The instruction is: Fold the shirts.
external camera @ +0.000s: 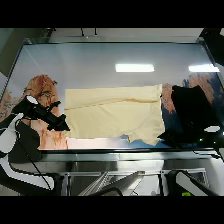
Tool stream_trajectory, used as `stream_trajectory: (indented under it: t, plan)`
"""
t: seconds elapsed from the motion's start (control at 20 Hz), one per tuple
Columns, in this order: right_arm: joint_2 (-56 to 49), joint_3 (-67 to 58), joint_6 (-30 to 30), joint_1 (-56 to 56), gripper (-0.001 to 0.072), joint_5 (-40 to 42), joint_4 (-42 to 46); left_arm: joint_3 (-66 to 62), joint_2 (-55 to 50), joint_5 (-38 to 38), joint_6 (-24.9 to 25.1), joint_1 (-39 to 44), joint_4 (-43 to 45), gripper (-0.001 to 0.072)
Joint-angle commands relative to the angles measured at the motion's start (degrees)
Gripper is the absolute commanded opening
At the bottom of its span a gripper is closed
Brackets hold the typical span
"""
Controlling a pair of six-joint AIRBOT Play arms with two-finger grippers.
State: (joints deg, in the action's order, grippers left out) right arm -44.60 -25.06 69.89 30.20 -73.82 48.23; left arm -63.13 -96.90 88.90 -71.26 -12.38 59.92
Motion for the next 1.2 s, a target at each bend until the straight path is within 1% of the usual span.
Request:
stream_trajectory:
  t: [0.0, 0.25, 0.35, 0.4, 0.55, 0.6, 0.65, 0.7, 0.75, 0.8, 0.85, 0.9, 0.95, 1.05, 1.15]
  plan:
    - [-1.99, 1.14, -0.98, 0.42, 0.0461, 1.49, 0.94, -0.04, 0.04, 0.04, 0.09, -0.09, -0.02, 0.0014]
    - [-3.58, 3.91, -5.95, 0.31, 0.046, 3.48, -5.03, -0.04, 0.04, -0.09, 0.09, -0.09, -0.13, 0.0014]
    - [-4.42, 4.04, -8.41, 0.28, 0.0459, 3.56, -9.03, -0.04, 0.04, -0.17, 0.07, -0.09, -0.15, 0.0014]
    - [-4.85, 4.04, -8.92, 0.28, 0.0459, 4.02, -10.6, -0.04, 0.04, -0.2, 0.07, -0.09, -0.17, 0.0014]
    - [-6.56, 4.04, -8.9, -3.15, 0.045, 6.29, -11.04, -0.04, 0.07, -0.17, 0.07, -0.02, -0.2, 0.0014]
    - [-7.08, 4.04, -8.92, -5.2, 0.0387, 6.64, -11.02, -0.04, 0.07, -0.09, 0.07, -0.02, -0.2, 0.0014]
    - [-7.48, 4.02, -8.92, -8.07, 0.0342, 7.23, -11.06, -0.04, 0.07, 0.13, 0.07, -0.02, -0.2, 0.0014]
    - [-7.45, 3.87, -9.03, -10.19, 0.034, 7.63, -11.17, -0.04, 0.07, 0.37, 0.07, 0.02, -0.2, 0.0014]
    - [-7.39, 3.5, -9.11, -11.32, 0.0308, 7.39, -11.69, -0.04, 0.07, 0.9, 0.09, 0.04, -0.2, 0.0014]
    - [-6.86, 2.99, -9.7, -11.72, 0.0159, 6.38, -12.13, -0.04, 0.07, 1.51, 0.33, 0.04, -0.2, 0.0014]
    - [-5.86, 2.32, -9.77, -11.61, 0.0078, 4.96, -12.04, -0.04, 0.07, 2.78, 1.31, 0.09, -0.2, 0.0014]
    - [-4.44, 1.38, -9.73, -11.41, 0.0029, 3.21, -12.04, -0.04, 0.07, 4.17, 2.14, 0.07, -0.2, 0.0014]
    - [-2.8, 0.33, -9.57, -10.86, 0.0018, 1.25, -12.04, 0.0, 0.31, 5.44, 2.93, 0.07, -0.17, 0.0014]
    - [0.83, -1.92, -7.91, -8.46, 0.0017, -1.73, -11.1, 0.22, 2.43, 5.27, 3.43, -0.22, 0.0, 0.0014]
    - [3.63, -3.04, -4.61, -4.76, 0.0017, -3.26, -4.94, 2.99, 6.78, 3.48, 4.85, -1.95, 0.2, 0.0014]
